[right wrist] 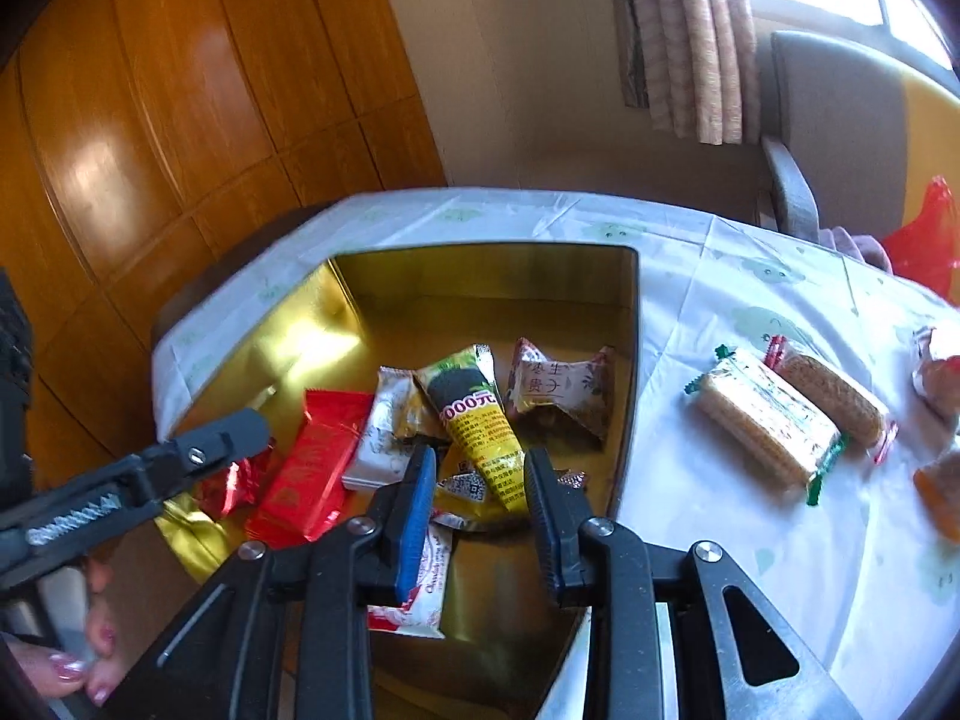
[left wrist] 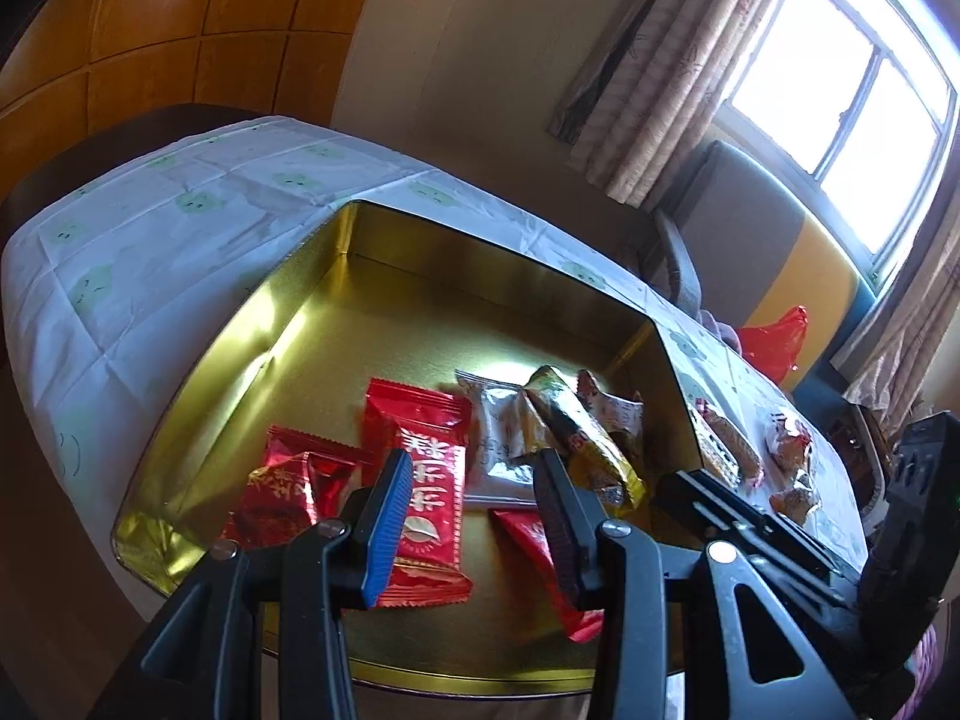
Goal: Organize snacks
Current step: 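Lower the yellow packet into the tin and open the right tool, then grasp the green-ended cracker packet with the left tool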
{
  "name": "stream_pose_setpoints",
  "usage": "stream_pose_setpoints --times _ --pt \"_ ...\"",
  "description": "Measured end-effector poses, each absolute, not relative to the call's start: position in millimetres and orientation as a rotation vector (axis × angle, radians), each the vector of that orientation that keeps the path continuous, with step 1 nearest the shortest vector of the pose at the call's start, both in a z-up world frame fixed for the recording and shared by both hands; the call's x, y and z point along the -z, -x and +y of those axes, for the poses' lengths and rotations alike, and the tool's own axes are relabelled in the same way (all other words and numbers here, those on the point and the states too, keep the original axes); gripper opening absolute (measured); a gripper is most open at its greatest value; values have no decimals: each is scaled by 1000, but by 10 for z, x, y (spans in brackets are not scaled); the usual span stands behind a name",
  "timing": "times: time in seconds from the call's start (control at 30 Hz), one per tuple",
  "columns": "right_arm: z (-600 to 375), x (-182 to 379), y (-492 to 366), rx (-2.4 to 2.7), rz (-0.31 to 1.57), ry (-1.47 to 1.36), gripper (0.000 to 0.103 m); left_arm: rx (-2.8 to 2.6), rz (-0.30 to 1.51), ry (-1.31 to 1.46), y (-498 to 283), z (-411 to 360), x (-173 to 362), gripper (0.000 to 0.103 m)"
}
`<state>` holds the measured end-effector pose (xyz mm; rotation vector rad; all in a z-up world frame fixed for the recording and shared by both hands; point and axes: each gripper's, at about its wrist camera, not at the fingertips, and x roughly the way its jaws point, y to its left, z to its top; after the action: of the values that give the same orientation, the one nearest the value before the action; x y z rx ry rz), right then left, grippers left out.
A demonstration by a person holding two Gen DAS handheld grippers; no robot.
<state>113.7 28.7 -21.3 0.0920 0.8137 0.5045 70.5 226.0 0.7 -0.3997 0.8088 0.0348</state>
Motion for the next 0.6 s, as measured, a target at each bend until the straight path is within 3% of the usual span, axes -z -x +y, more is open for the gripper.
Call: stream_pose_setpoints --times 0.3,0.6 --pt "-163 105 -988 -445 768 -192 40 14 841 372 -720 2072 30 43" --pt "-824 389 -872 -300 835 -214 43 80 858 338 -670 1849 39 43"
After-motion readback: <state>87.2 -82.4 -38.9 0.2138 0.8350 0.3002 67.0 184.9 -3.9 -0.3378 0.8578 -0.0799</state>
